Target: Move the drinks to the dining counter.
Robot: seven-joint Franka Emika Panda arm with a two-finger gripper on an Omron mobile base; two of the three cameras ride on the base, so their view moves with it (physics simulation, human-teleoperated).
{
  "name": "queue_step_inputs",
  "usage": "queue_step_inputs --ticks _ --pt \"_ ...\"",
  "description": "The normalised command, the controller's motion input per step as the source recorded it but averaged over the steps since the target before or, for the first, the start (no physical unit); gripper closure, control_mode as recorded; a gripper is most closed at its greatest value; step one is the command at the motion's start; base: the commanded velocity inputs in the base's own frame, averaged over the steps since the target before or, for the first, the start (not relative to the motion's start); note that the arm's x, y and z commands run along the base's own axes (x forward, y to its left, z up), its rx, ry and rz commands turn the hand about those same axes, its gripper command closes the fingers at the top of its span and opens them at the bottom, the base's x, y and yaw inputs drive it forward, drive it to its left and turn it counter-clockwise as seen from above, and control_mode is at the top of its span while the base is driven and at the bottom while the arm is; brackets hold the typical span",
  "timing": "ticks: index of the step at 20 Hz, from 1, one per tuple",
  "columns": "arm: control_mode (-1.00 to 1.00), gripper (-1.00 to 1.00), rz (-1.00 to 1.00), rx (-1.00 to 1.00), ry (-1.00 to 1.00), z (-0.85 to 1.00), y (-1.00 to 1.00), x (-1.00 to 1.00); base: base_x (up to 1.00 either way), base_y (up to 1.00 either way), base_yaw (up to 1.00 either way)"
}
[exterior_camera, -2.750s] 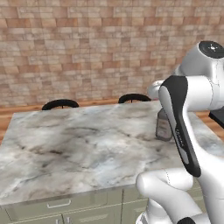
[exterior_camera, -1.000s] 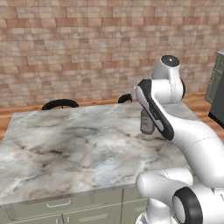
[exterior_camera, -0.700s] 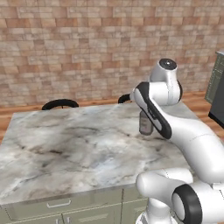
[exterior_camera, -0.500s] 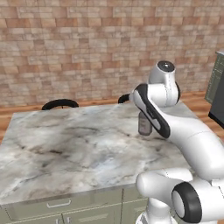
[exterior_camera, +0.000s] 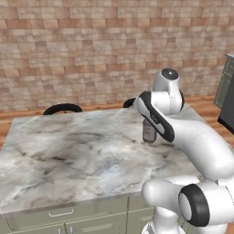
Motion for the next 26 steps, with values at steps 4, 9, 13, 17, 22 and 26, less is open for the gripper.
queue_step_inputs --ticks 4,9,13,17,22,26 --pt "-1.0 1.0 0.01 0.0 0.0 -0.18 0.0 0.11 0.0 0.0 0.0" --pt "-1.0 1.0 0.01 0.0 0.0 -0.17 0.0 0.05 0.0 0.0 0.0" --pt "-1.0 1.0 0.02 0.0 0.0 -0.16 0.0 0.02 0.0 0.0 0.0" --pt "-1.0 1.0 0.02 0.0 0.0 -0.16 0.0 0.0 0.0 0.0 0.0" --pt "-1.0 1.0 0.02 0.0 0.01 -0.15 0.0 0.0 0.0 0.0 0.0" --pt "-1.0 1.0 0.01 0.0 0.02 -0.17 0.0 0.02 0.0 0.0 0.0"
